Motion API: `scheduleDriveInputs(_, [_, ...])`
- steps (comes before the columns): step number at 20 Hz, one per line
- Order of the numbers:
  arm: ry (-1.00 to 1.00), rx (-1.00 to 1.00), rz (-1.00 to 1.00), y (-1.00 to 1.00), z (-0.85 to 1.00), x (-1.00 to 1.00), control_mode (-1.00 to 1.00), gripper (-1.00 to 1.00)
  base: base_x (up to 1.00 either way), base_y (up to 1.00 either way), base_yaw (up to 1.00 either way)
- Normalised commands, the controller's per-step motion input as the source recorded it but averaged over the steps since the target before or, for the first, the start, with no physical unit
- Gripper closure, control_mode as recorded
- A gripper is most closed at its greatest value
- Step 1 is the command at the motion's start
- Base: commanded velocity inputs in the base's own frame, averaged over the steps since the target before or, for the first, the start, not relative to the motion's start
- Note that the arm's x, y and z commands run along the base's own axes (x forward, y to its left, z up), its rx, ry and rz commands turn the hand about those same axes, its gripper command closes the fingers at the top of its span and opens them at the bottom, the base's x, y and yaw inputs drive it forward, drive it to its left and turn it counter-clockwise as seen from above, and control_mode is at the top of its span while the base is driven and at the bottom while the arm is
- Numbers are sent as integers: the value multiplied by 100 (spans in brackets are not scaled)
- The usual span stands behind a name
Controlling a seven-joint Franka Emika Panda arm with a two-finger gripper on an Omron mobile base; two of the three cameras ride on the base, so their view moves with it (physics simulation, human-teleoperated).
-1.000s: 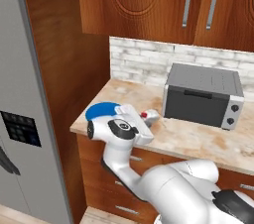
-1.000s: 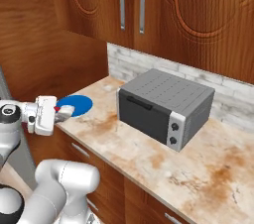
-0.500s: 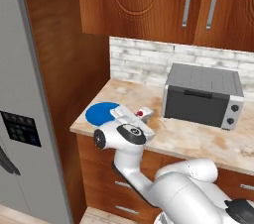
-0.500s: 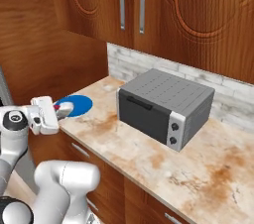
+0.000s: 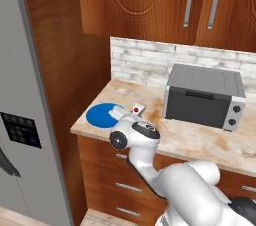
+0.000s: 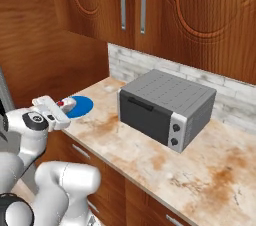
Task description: Take the baked cake out of the oven and place it on the plate for cooling. Then close the oven door.
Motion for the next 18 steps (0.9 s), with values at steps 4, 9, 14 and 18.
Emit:
scheduleDriveInputs(4, [0, 0, 13, 84, -10, 44, -100, 100, 0, 0, 0])
scheduleDriveInputs(9, [5, 2, 16, 48, -1, 57, -100, 100, 0, 0, 0])
scheduleDriveInputs(14, [19, 2, 14, 25, -9, 54, -100, 100, 0, 0, 0])
scheduleDriveInputs(18, [20, 0, 13, 27, -26, 45, -100, 100, 0, 0, 0])
